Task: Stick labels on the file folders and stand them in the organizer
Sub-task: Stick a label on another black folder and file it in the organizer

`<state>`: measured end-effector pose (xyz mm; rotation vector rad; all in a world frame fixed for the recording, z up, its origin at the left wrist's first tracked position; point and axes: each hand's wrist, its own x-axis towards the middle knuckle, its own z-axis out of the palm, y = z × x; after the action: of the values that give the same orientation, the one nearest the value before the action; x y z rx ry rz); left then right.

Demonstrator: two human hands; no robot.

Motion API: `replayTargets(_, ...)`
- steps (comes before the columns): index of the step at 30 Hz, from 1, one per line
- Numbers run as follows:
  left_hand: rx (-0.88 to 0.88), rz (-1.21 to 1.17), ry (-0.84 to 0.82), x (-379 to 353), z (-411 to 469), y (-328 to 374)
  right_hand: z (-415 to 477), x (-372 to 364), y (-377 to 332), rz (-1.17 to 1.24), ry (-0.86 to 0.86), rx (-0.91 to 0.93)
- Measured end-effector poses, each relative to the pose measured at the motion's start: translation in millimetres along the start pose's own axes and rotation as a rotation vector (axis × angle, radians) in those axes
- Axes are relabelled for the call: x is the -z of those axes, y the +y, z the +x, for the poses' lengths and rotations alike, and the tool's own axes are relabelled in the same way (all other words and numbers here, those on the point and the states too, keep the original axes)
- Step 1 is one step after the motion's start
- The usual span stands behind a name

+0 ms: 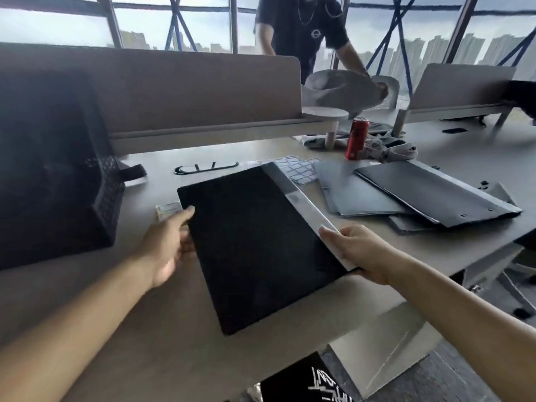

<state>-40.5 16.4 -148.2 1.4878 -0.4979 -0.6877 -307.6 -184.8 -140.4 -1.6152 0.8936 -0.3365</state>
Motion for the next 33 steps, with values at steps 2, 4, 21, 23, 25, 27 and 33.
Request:
replayTargets(2, 0.025, 0.109, 0.008, 9, 0, -13, 0, -4, 3, -0.105, -0.003, 0.005)
replayTargets(4, -0.043, 0.208, 0.081, 11, -2, -19, 1, -3, 0, -0.334, 0.011, 0.011)
replayTargets(21, 0.009, 0.265, 0.099, 10, -20, -15, 58, -26, -77, -1.18, 0.06, 0.385)
replayTargets(23, 0.009, 0.331, 0.09, 7, -26, -13, 76, -45, -85, -1.071, 0.03, 0.5)
replayTargets(25, 0.005, 0.432, 0.066, 0, -35, -6, 97, -69, -91, -1.066, -0.056, 0.602)
replayTargets(27, 0.022, 0.521, 0.053, -5, -41, 0, 112, -99, -95, -1.094, -0.139, 0.679)
replayTargets(33, 0.228, 0.877, -0.072, 14, -39, 19, 147, -162, -97, -1.252, -0.248, 0.82)
